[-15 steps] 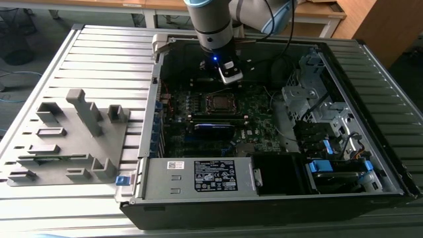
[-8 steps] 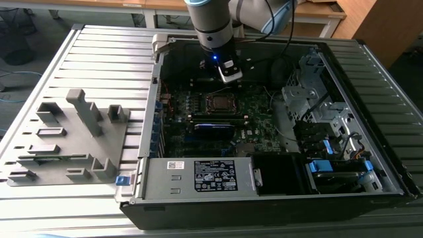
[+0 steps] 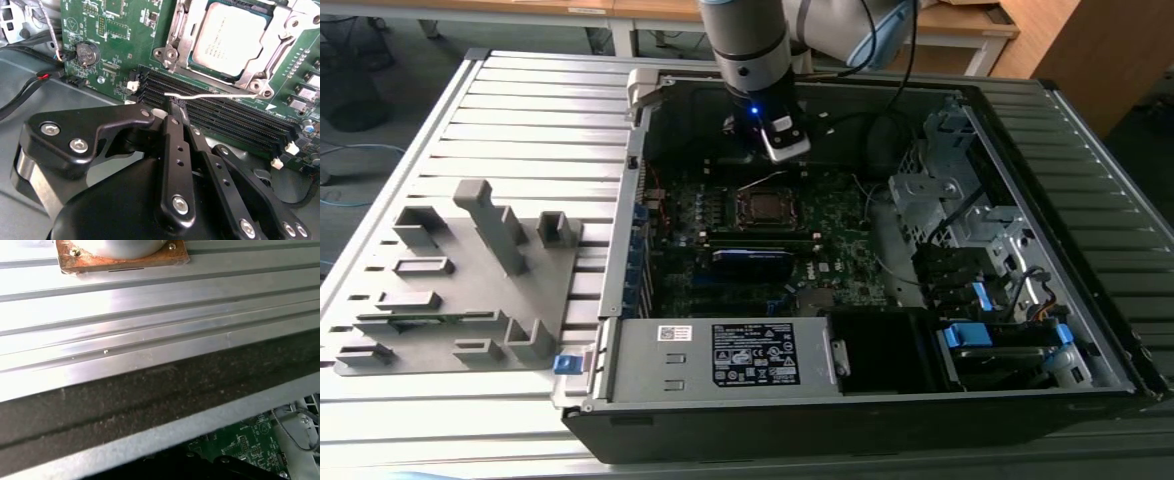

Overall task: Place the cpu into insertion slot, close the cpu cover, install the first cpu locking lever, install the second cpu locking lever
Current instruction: 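Install the first cpu locking lever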

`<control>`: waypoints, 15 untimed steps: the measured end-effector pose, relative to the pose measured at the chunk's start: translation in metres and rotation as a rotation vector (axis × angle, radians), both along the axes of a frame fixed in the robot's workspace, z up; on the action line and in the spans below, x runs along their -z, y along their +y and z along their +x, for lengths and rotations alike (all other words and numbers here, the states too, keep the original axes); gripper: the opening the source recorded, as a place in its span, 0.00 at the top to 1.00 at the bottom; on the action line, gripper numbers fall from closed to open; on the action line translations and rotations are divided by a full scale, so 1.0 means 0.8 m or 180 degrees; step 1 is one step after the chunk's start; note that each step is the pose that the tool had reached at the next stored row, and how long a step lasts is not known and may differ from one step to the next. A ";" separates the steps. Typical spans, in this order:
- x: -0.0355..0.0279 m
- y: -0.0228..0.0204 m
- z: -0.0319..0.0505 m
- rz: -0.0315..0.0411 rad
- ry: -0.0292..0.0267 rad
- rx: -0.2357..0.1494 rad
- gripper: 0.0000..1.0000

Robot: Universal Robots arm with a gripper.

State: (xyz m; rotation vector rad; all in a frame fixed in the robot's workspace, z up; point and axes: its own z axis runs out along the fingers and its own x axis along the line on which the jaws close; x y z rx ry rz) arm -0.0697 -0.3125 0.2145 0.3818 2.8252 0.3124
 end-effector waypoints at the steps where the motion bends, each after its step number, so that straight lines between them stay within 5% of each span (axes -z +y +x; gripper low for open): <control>1: -0.0010 0.0000 0.000 0.0000 0.0000 0.0001 0.89; 15: -0.0172 0.0000 0.000 0.0011 0.0000 0.0009 0.89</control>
